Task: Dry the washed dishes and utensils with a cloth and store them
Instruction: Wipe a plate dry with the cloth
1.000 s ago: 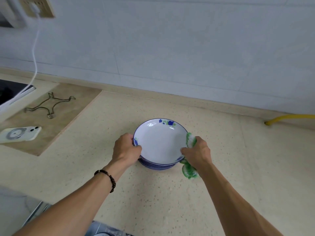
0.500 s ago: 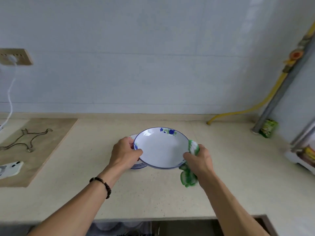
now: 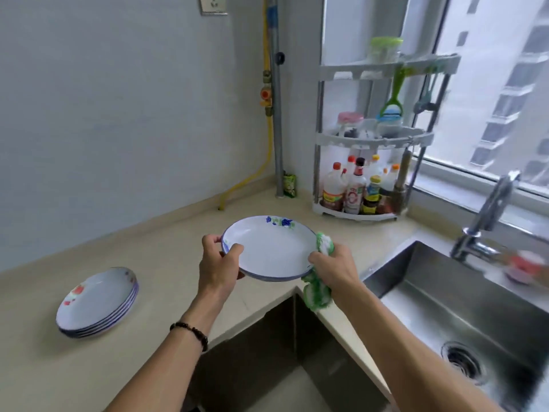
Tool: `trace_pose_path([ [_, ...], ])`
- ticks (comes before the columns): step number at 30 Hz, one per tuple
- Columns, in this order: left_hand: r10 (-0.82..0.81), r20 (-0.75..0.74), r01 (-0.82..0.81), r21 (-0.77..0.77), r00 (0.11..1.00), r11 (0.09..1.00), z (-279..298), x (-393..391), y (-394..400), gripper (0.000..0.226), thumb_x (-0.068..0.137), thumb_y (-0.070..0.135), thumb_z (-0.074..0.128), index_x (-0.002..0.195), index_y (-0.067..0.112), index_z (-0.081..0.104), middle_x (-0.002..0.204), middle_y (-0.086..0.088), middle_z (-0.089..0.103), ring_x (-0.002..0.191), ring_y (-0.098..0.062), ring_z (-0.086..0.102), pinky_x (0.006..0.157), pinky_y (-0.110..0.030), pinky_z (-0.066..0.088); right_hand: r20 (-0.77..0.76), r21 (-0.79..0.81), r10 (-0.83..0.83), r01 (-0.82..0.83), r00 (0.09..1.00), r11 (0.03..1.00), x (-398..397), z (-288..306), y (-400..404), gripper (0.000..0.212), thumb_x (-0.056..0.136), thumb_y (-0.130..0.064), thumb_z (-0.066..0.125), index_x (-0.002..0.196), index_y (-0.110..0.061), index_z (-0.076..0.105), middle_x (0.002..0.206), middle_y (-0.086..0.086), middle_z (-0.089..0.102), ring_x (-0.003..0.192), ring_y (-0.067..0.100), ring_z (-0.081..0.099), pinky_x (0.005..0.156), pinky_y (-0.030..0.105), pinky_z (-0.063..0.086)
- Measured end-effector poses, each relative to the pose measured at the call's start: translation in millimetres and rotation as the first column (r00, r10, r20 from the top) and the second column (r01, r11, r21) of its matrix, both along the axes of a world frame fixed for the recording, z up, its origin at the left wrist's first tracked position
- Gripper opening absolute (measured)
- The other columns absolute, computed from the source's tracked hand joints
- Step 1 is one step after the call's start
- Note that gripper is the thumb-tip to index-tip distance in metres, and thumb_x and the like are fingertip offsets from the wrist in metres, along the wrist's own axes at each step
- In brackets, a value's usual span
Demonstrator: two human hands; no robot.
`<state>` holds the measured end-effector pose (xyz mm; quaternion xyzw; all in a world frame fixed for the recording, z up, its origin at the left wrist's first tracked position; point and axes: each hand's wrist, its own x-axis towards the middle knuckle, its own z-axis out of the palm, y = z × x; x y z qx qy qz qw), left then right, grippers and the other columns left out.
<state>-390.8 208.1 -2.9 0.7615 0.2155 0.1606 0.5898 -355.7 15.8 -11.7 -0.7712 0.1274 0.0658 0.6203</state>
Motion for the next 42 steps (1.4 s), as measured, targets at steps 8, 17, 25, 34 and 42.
trace_pose_path([
  [8,-0.131,-0.056,0.123,-0.122,0.99,0.985,-13,43,-182,0.026,0.097,0.025,0.053,0.119,0.023,0.039,0.112,-0.007,0.055,0.099,-0.029,0.062,0.057,-0.032,0.053,-0.177,0.127,-0.153,0.177,0.972,0.976,9,-35,-169,0.012,0.08,0.003,0.054,0.085,-0.001,0.064,0.073,0.01,0.063,0.065,0.025,0.062,0.063,0.032,0.053],
  [17,-0.286,-0.277,0.309,0.039,0.917,0.95,-13,85,-310,0.027,0.094,0.032,0.046,0.119,0.027,0.036,0.099,-0.005,0.053,0.091,-0.03,0.061,0.073,-0.052,0.062,-0.424,0.341,-0.28,0.438,0.861,0.832,8,-97,-244,0.031,0.078,0.008,0.059,0.106,0.018,0.061,0.088,0.031,0.067,0.056,0.027,0.059,0.047,0.026,0.045],
  [25,-0.282,-0.332,0.334,0.107,0.9,0.937,-24,95,-343,0.026,0.098,0.029,0.044,0.121,0.025,0.033,0.093,-0.004,0.05,0.086,-0.027,0.058,0.073,-0.052,0.062,-0.467,0.407,-0.272,0.478,0.841,0.778,17,-115,-270,0.014,0.081,0.013,0.054,0.095,0.01,0.056,0.082,0.03,0.063,0.056,0.03,0.063,0.045,0.027,0.048],
  [34,-0.291,-0.356,0.393,0.258,0.888,0.883,-23,100,-356,0.026,0.097,0.03,0.044,0.12,0.03,0.031,0.092,-0.005,0.053,0.084,-0.029,0.06,0.075,-0.05,0.061,-0.499,0.433,-0.169,0.414,0.85,0.801,16,-124,-259,0.035,0.08,0.004,0.056,0.115,0.01,0.052,0.106,0.037,0.067,0.067,0.033,0.065,0.053,0.031,0.051],
  [42,-0.288,-0.279,0.305,0.02,0.916,0.952,-37,106,-338,0.03,0.106,0.038,0.032,0.134,0.031,0.04,0.117,-0.009,0.057,0.101,-0.033,0.063,0.08,-0.05,0.059,-0.452,0.33,-0.242,0.412,0.859,0.849,17,-136,-260,0.028,0.078,-0.012,0.067,0.103,-0.001,0.063,0.098,0.023,0.071,0.086,0.037,0.071,0.081,0.05,0.061],
])
